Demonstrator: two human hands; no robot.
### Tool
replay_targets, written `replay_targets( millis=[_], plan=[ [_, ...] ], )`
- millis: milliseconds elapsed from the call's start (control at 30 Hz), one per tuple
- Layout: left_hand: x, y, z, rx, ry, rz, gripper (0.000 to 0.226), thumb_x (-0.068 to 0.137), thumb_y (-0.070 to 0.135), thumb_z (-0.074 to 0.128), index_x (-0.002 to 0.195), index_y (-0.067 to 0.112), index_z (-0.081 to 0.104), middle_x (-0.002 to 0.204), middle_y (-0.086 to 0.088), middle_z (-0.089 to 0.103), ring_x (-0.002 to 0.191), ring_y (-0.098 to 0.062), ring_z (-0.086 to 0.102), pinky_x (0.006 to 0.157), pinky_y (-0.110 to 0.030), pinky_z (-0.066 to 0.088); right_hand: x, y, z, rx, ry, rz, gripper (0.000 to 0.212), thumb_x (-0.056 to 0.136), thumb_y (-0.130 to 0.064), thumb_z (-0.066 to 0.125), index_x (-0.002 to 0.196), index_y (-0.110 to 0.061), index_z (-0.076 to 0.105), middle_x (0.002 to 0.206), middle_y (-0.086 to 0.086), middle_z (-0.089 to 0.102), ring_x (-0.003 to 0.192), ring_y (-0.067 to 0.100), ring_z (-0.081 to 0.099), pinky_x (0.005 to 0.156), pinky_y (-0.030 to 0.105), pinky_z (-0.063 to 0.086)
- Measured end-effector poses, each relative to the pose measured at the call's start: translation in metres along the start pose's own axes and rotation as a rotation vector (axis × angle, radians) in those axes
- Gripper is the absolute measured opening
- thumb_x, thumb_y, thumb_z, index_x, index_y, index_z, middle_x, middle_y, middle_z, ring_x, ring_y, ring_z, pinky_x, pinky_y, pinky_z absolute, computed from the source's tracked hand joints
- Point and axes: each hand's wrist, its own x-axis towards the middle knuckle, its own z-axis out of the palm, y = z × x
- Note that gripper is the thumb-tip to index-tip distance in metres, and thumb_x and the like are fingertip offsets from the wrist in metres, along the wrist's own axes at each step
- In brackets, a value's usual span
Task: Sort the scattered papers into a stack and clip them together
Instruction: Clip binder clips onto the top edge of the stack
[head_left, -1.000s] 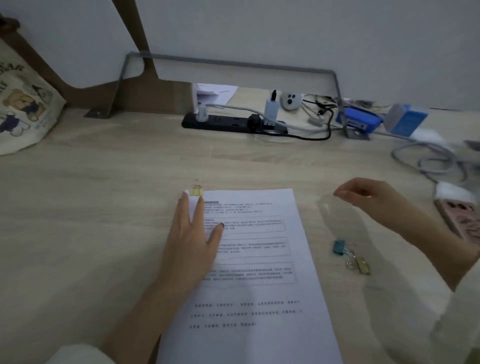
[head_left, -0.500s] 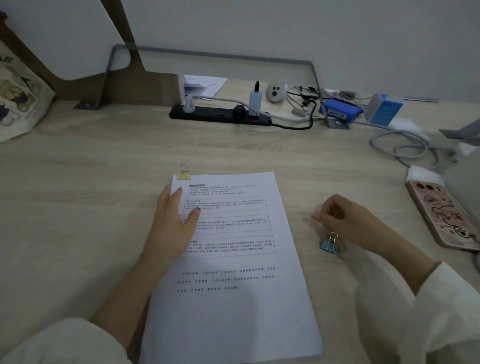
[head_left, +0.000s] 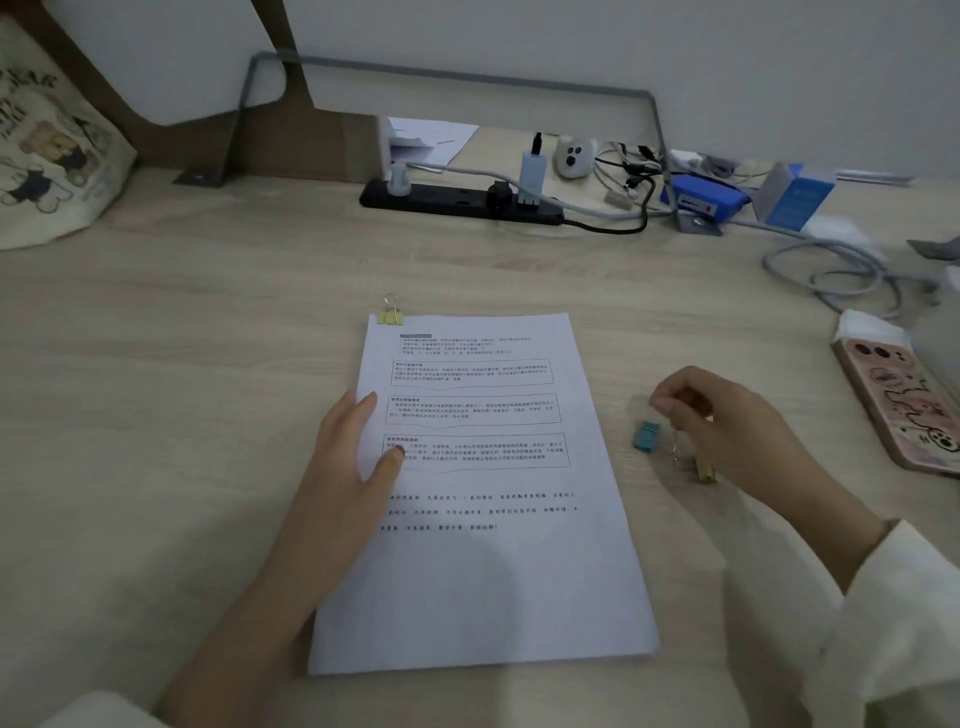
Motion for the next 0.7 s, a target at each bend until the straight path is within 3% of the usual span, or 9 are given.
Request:
replay_targets(
  millis=[100, 167, 233, 333, 467, 567, 633, 700],
  plan=[
    [-0.012, -0.005, -0.001, 0.044, 0.022, 0.031, 0.054, 0.092, 0.015, 0.053, 0.142, 0.017, 0.033, 0.136, 0.021, 0.025, 0.133, 0.001, 0.026, 0.110, -0.018, 0.019, -0.003, -0.010, 0.002, 0.099, -0.014, 0.044, 0.015, 0.094, -0.025, 0.048, 0.092, -0.020, 0.062, 0.082, -0.003, 0.065, 0.080, 0.014, 0.062, 0.070, 0.027, 0.047],
    [-0.019, -0.006, -0.002, 0.055, 0.036, 0.050, 0.058, 0.085, 0.028, 0.052, 0.140, 0.016, 0.036, 0.136, 0.019, 0.027, 0.133, -0.001, 0.027, 0.113, -0.024, 0.020, -0.006, -0.016, 0.004, 0.036, -0.047, 0.017, 0.018, 0.094, -0.027, 0.049, 0.098, -0.018, 0.064, 0.093, -0.002, 0.062, 0.085, 0.012, 0.058, 0.074, 0.024, 0.044],
    [-0.024, -0.009, -0.002, 0.020, 0.038, 0.060, 0.059, 0.082, 0.029, 0.053, 0.138, 0.016, 0.038, 0.137, 0.020, 0.029, 0.129, 0.004, 0.027, 0.109, -0.019, 0.021, -0.010, -0.022, 0.009, -0.035, -0.092, -0.057, 0.022, 0.093, -0.027, 0.051, 0.106, -0.016, 0.065, 0.097, -0.004, 0.058, 0.089, 0.011, 0.054, 0.075, 0.019, 0.039],
    [-0.028, -0.014, -0.002, -0.035, 0.003, 0.070, 0.052, 0.088, 0.019, 0.056, 0.137, 0.025, 0.038, 0.139, 0.024, 0.030, 0.127, 0.015, 0.027, 0.111, -0.022, 0.023, -0.014, -0.031, 0.020, 0.086, -0.186, -0.057, 0.024, 0.090, -0.021, 0.057, 0.109, -0.007, 0.064, 0.083, -0.010, 0.057, 0.082, 0.013, 0.055, 0.071, 0.018, 0.041],
    [-0.029, -0.015, -0.001, 0.017, -0.050, 0.139, 0.053, 0.081, 0.030, 0.051, 0.128, 0.044, 0.030, 0.137, 0.038, 0.019, 0.118, 0.036, 0.014, 0.099, 0.003, 0.017, -0.004, -0.031, 0.028, 0.243, -0.234, 0.142, 0.047, 0.084, -0.020, 0.066, 0.129, -0.014, 0.050, 0.088, -0.007, 0.059, 0.082, 0.014, 0.059, 0.068, 0.026, 0.047],
    [-0.023, -0.016, 0.001, 0.106, -0.107, 0.168, 0.055, 0.089, 0.025, 0.050, 0.140, 0.028, 0.030, 0.142, 0.031, 0.012, 0.123, 0.032, 0.009, 0.100, 0.007, 0.009, 0.005, -0.029, 0.030, 0.349, -0.238, 0.262, 0.039, 0.082, -0.020, 0.068, 0.118, -0.012, 0.054, 0.090, -0.001, 0.064, 0.083, 0.021, 0.064, 0.069, 0.039, 0.052],
    [-0.022, -0.015, 0.005, 0.204, -0.117, 0.205, 0.062, 0.085, 0.033, 0.040, 0.144, 0.019, 0.027, 0.146, 0.023, 0.006, 0.136, 0.014, 0.005, 0.112, -0.006, 0.004, 0.008, -0.030, 0.032, 0.340, -0.235, 0.284, 0.031, 0.081, -0.024, 0.070, 0.104, -0.010, 0.056, 0.090, 0.003, 0.065, 0.077, 0.023, 0.062, 0.060, 0.038, 0.049],
    [-0.023, -0.014, 0.009, 0.322, -0.089, 0.228, 0.068, 0.083, 0.039, 0.030, 0.147, 0.016, 0.021, 0.149, 0.017, -0.001, 0.137, 0.007, -0.003, 0.109, -0.006, -0.009, 0.009, -0.030, 0.034, 0.325, -0.225, 0.291, 0.027, 0.080, -0.027, 0.071, 0.092, -0.010, 0.053, 0.087, 0.004, 0.063, 0.070, 0.022, 0.057, 0.052, 0.032, 0.041]
  ],
)
